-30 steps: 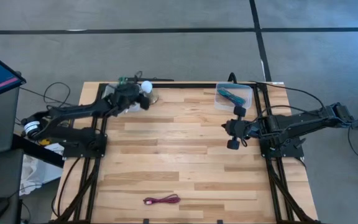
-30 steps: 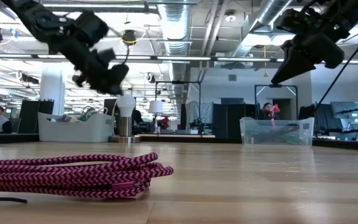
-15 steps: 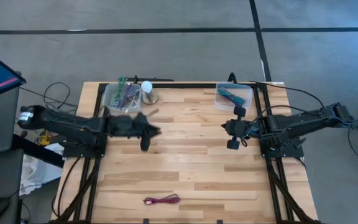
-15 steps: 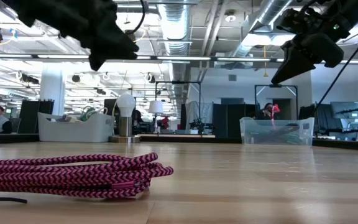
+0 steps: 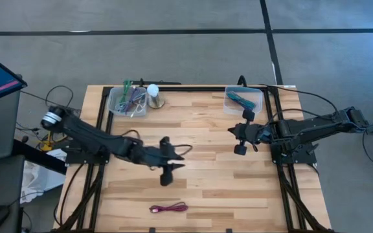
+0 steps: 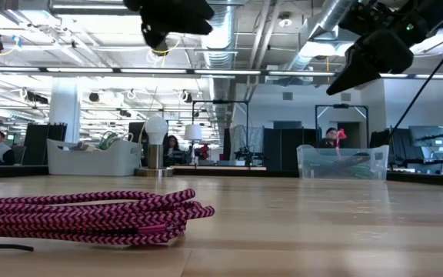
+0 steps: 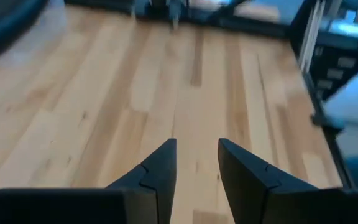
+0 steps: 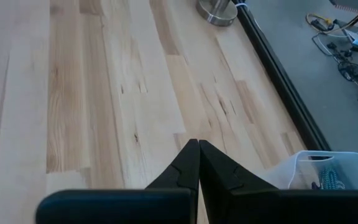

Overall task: Pick & Place USB Port
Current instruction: Put the pink patterned charger cable into the transparent bin

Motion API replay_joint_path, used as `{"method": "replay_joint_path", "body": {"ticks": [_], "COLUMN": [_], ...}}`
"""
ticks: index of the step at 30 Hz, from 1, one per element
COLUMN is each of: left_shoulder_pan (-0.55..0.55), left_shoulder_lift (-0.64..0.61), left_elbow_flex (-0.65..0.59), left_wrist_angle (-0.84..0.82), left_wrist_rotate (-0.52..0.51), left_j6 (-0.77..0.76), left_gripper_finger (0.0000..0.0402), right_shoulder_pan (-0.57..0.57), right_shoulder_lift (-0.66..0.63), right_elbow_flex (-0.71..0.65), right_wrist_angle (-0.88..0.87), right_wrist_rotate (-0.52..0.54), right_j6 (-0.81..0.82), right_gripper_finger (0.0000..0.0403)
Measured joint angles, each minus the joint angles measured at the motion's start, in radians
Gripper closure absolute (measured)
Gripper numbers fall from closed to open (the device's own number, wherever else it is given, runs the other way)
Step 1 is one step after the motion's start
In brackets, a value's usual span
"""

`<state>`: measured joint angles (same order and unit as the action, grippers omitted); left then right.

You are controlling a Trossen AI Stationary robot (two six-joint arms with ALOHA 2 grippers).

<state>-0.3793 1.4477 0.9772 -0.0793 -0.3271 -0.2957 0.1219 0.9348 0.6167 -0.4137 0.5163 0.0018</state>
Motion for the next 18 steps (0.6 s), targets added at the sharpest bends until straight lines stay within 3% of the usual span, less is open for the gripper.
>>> {"method": "replay_joint_path", "body": {"ticks": [8,18], "left_shoulder_pan": [-0.001,-0.008], "left_shoulder_lift": [0.150,0.269], "left_elbow_flex": [0.127,0.127], "left_wrist_angle": [-0.234,-0.276], "left_wrist_rotate": [0.169,0.430], "left_j6": [-0.193,-0.418], "left_gripper_finger": [0.0284,0.0284], "right_shoulder_pan": [0.000,0.000], "right_shoulder_lift": [0.000,0.000], "right_elbow_flex": [0.000,0.000], "right_wrist_angle": [-0.021,-0.045], "right_wrist_rotate": [-0.002,-0.002], "right_j6": [0.025,0.025], "right_gripper_finger": [0.0403,0.0403]}}
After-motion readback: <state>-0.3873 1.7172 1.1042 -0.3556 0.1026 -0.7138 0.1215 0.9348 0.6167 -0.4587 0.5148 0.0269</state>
